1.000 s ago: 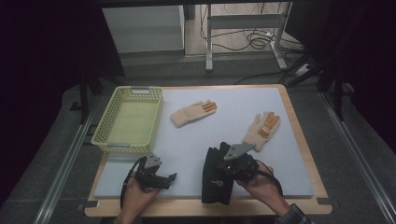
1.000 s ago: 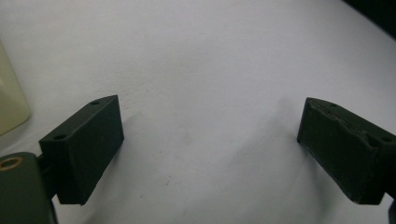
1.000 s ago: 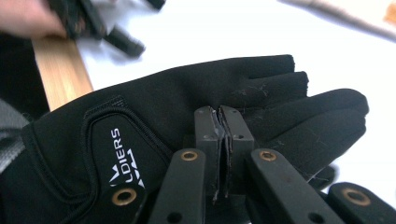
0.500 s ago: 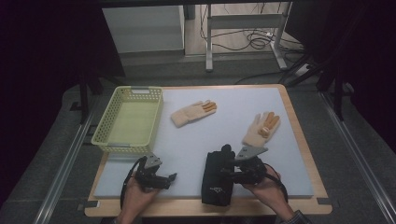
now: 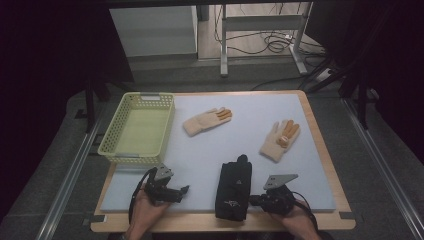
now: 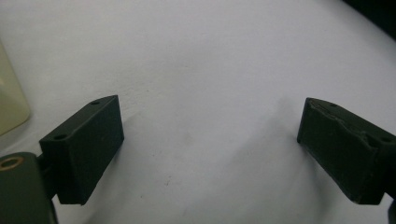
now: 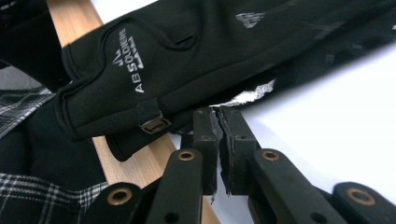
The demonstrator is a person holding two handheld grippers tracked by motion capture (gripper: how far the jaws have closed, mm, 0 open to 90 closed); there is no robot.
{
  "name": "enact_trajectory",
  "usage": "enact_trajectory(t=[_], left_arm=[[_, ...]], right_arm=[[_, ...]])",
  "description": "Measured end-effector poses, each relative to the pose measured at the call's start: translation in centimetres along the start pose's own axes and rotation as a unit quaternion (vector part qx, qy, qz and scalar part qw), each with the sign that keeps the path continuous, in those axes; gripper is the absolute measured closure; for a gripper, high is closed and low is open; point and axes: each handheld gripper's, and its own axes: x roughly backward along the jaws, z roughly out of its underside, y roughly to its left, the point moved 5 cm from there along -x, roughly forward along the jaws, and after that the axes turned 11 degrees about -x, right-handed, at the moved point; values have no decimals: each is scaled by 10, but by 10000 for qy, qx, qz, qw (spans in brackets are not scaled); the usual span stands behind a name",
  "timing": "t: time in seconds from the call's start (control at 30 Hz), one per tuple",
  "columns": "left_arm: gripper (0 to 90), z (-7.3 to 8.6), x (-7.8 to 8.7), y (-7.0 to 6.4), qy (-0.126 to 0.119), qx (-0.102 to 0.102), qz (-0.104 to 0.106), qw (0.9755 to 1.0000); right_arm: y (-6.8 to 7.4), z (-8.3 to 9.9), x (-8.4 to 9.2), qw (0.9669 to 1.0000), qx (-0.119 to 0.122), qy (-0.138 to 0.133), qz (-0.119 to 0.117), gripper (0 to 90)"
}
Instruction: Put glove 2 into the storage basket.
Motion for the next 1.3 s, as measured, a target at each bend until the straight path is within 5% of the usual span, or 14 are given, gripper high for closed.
enact_trajectory(t=[0.2, 0.53, 0.8, 1.07, 1.13, 1.3], left_arm=[[61, 3, 4, 5, 56, 11, -174, 9998], [23, 7, 7, 14, 186, 26, -315, 9993], [14, 8, 6, 17, 232, 158, -218, 9994], [6, 9, 9, 21, 255, -72, -493, 9984], [6, 11, 11, 23, 238, -156, -537, 9982], [3, 13, 9, 29, 321, 166, -208, 9991]], right_arm=[[7, -11, -18, 9998, 51, -116, -168, 843], [12, -37, -44, 9993, 215, -246, 165, 842], [12, -48, -54, 9991, 186, -268, 266, 839], [16, -72, -81, 9988, 233, -335, 270, 814], [16, -74, -81, 9989, 250, -320, 249, 772], [12, -66, -59, 9982, 267, -412, 347, 691]])
